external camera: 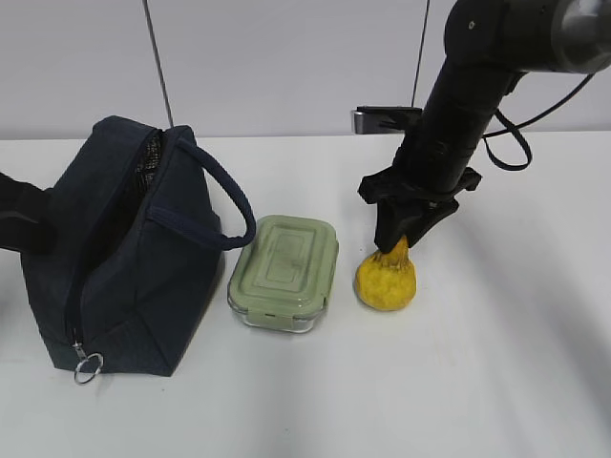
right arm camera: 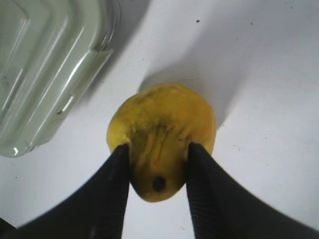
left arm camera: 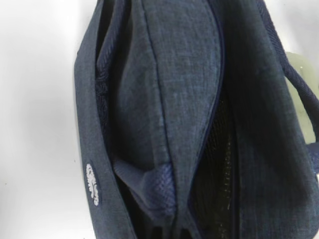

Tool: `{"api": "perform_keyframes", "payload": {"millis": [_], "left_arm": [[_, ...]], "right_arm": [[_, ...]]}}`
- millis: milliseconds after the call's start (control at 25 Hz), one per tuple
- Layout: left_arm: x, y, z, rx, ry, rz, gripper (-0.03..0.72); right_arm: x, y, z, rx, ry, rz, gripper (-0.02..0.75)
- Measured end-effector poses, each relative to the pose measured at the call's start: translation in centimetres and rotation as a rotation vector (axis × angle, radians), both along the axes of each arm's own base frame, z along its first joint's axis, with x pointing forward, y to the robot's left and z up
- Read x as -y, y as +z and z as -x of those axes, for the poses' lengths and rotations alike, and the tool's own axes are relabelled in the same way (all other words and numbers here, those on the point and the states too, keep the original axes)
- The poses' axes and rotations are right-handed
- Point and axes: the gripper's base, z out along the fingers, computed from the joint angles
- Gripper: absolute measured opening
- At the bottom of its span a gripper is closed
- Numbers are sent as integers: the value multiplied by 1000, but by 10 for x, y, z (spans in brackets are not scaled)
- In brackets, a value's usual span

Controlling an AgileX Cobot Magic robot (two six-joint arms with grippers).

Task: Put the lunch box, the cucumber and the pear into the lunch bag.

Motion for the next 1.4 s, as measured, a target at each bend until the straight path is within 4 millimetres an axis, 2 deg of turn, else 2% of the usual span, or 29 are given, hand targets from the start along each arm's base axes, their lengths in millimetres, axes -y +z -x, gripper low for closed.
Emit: {"api": "perform_keyframes", "payload": {"millis": [200,360,400,480,640,760,920,1040,1120,1280,1400], "left_arm": [[0,0,0,0,0,-1,-13],[0,0,0,0,0,-1,-13],[0,0,0,0,0,-1,-13],[0,0,0,0,0,-1,-13],[0,0,0,0,-1,-2,-13],[0,0,0,0,-1,-2,-13],[0,0,0,0,-1,-2,-13],[0,0,0,0,-1,-2,-13],[0,0,0,0,-1,-2,-13],[0,0,0,0,-1,-2,-13],[0,0,0,0,-1,-2,-13]], "right_arm": [[0,0,0,2,0,1,216],[1,1,-1,8,3,8,205],[1,6,-1,23,3,5,204],[0,26,-2,79,3,-10,201],[-8,103,5,268,10,-142,200],[-32,151,18,394,79,-222,198],[-82,180,44,472,224,-270,197],[-113,186,63,493,320,-264,197],[-131,183,70,490,367,-267,197],[-157,167,69,472,416,-264,197],[-167,162,68,473,429,-264,196]]}}
